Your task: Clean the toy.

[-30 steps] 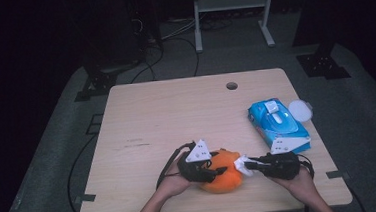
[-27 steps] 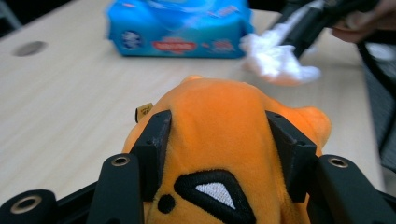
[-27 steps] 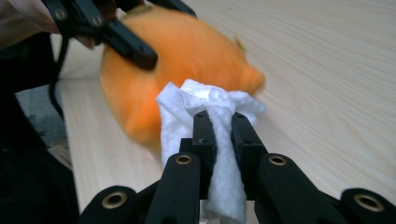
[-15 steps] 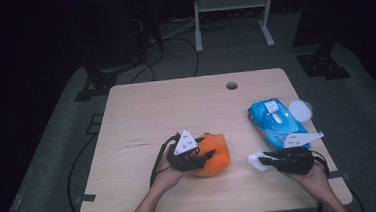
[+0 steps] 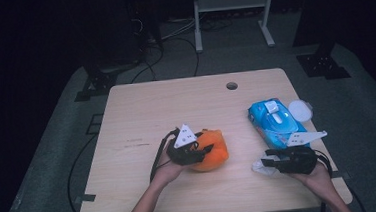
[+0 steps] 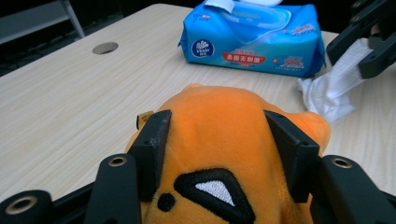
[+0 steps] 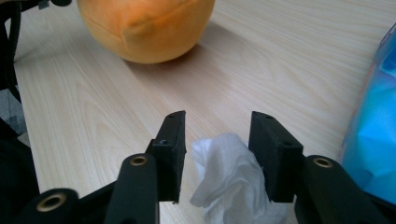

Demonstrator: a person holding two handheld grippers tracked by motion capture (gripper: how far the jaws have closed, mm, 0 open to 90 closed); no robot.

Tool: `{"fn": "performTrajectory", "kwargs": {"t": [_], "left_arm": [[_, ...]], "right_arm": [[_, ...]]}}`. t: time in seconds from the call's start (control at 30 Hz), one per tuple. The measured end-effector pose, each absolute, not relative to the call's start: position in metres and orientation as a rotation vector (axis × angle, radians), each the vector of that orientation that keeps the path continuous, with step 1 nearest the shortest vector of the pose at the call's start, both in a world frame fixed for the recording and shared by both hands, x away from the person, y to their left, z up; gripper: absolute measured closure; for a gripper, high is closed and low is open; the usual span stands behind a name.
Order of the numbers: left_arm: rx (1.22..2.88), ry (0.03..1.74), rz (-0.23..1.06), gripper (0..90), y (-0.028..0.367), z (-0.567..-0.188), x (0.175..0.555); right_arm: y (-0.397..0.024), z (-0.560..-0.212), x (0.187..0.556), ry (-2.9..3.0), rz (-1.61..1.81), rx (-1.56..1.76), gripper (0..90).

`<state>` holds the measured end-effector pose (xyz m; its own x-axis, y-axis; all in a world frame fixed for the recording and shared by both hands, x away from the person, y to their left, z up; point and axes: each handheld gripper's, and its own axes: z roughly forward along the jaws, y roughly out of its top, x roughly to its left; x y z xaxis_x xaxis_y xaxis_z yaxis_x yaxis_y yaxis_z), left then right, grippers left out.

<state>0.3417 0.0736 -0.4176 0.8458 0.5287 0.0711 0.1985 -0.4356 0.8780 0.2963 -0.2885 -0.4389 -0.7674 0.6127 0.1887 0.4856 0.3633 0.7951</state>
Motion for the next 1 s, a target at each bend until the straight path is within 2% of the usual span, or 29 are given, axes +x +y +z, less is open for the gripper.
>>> {"fn": "performTrajectory", "kwargs": {"t": [0.03, 0.1, 0.2, 0.47, 1.0], "left_arm": [[2.025, 0.538, 0.404, 43.7, 0.073, -0.419, 0.343], [2.030, 0.546, 0.382, 37.1, 0.072, -0.421, 0.345], [2.000, 0.552, 0.373, 32.3, 0.074, -0.417, 0.345], [1.966, 0.544, 0.363, 25.0, 0.087, -0.404, 0.337], [1.970, 0.573, 0.341, 17.3, 0.103, -0.403, 0.330]], "right_arm": [[-0.290, -0.438, 0.296, 2.465, 1.379, 1.006, 52.7], [-0.292, -0.433, 0.294, 2.437, 1.427, 1.002, 51.8], [-0.292, -0.427, 0.291, 2.411, 1.446, 0.994, 51.6], [-0.289, -0.426, 0.291, 2.408, 1.442, 0.983, 51.6], [-0.287, -0.425, 0.291, 2.389, 1.428, 0.985, 46.5]]}}
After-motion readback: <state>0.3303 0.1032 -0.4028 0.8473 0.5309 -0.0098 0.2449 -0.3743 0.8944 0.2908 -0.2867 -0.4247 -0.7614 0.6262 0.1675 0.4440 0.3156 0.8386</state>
